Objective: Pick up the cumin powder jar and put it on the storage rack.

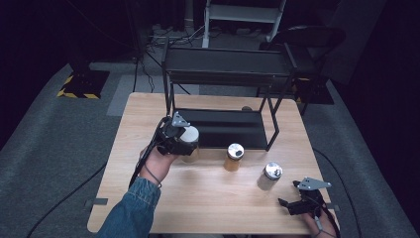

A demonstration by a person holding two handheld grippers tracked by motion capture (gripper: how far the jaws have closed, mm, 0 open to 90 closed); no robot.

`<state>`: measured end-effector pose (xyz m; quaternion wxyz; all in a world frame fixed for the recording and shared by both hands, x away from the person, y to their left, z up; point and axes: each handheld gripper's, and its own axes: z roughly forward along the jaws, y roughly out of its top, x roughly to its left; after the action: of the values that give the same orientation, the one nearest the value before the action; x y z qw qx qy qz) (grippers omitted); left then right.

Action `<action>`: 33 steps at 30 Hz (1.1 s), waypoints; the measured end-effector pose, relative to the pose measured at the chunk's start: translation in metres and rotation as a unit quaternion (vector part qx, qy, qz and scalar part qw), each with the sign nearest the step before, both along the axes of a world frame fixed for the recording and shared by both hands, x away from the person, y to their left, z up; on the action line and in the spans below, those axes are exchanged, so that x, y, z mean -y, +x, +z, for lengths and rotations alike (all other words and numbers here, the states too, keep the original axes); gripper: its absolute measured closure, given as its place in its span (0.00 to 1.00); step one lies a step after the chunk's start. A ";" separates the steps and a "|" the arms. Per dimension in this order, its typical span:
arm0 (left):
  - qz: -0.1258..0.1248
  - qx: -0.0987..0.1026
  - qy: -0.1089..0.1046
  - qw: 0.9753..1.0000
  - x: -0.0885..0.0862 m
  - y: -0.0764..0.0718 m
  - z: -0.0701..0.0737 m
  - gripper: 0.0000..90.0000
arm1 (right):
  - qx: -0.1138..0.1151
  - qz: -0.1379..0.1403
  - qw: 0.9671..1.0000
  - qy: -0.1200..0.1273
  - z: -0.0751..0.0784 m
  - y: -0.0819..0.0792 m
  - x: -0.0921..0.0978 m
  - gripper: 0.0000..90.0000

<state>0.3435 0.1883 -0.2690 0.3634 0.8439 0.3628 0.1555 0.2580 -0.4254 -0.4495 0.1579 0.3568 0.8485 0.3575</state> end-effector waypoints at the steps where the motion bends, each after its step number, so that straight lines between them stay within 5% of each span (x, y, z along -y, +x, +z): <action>1: 0.003 0.000 -0.002 1.000 0.001 0.004 0.001 0.37 | 0.000 0.000 1.000 0.000 0.000 0.000 0.000 0.02; 9: 0.033 0.008 0.004 0.999 0.011 0.029 -0.001 0.37 | 0.000 0.000 1.000 0.000 0.000 0.000 0.000 0.02; 19: 0.055 -0.013 0.015 0.998 0.011 0.066 -0.015 0.37 | 0.000 0.000 1.000 0.000 0.000 0.000 0.000 0.02; 26: 0.074 -0.024 0.008 0.997 0.009 0.081 -0.023 0.37 | 0.000 -0.007 1.000 0.000 0.000 -0.002 -0.002 0.02; 33: 0.078 -0.029 0.026 0.996 0.017 0.091 -0.028 0.37 | -0.001 -0.007 1.000 0.000 0.000 -0.002 -0.002 0.02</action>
<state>0.4350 0.1712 -0.2974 0.3179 0.8264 0.4333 0.1683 0.2565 -0.4231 -0.4495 0.1597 0.3630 0.8459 0.3566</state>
